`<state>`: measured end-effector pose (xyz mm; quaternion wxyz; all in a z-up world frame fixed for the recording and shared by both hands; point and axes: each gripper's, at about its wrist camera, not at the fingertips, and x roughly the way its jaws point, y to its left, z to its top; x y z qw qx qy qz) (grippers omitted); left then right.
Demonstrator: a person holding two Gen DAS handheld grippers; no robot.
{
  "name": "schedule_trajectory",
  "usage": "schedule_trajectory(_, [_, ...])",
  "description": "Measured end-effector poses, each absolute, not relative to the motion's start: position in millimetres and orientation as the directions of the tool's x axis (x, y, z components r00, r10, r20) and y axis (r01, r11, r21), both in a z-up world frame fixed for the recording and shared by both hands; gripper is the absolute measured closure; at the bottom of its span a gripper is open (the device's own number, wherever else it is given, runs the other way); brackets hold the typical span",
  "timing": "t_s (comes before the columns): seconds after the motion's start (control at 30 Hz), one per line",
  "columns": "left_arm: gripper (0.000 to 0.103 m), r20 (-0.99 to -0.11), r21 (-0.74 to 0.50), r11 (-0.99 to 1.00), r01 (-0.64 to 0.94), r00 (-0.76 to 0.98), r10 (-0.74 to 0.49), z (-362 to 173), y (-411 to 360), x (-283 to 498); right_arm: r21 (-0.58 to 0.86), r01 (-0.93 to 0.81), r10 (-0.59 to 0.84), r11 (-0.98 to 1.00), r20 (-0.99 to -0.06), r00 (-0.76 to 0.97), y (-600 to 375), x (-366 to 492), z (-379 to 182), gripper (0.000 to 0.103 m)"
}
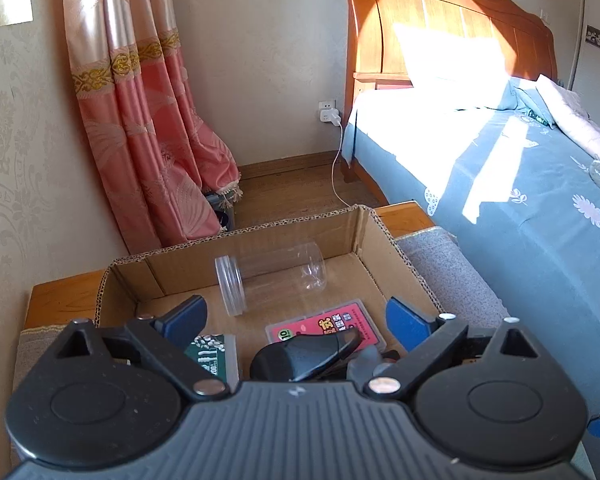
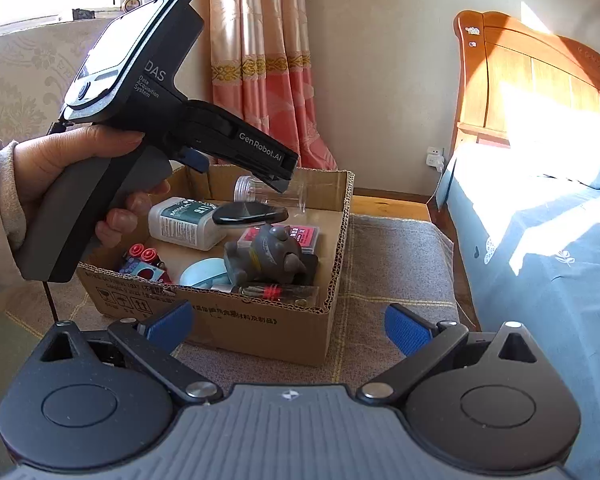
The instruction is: Organize rigid objects
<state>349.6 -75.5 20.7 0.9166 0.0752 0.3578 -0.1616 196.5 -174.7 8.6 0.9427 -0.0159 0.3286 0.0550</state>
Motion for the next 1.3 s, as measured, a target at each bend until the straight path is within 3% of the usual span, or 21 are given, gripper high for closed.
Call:
schedule_trajectory(0.27, [0.001, -0.605, 0.059, 0.959, 0.279, 0.774, -0.188, 41.0, -50.6, 304.7, 0.025, -0.070, 0.070, 0.997, -0.635, 0.769, -178.2, 192.9, 15.4, 0.000])
schedule_trajectory(0.57, [0.001, -0.660, 0.072, 0.990, 0.121, 0.750, -0.043, 38.4, -3.5, 211.4, 0.034, 0.095, -0.039, 0.995, -0.737, 0.675, -180.0, 190.5, 17.3, 0.000])
schedule_trajectory(0.8, [0.001, -0.701, 0.050, 0.991, 0.121, 0.712, -0.052, 30.9, 9.2, 174.0, 0.024, 0.102, -0.049, 0.994, -0.752, 0.657, -164.7, 179.9, 23.0, 0.000])
schedule_trajectory(1.3, [0.001, -0.701, 0.032, 0.993, 0.113, 0.711, -0.058, 34.9, 15.2, 159.0, -0.018, 0.066, -0.057, 0.998, -0.753, 0.656, -140.7, 169.6, 29.7, 0.000])
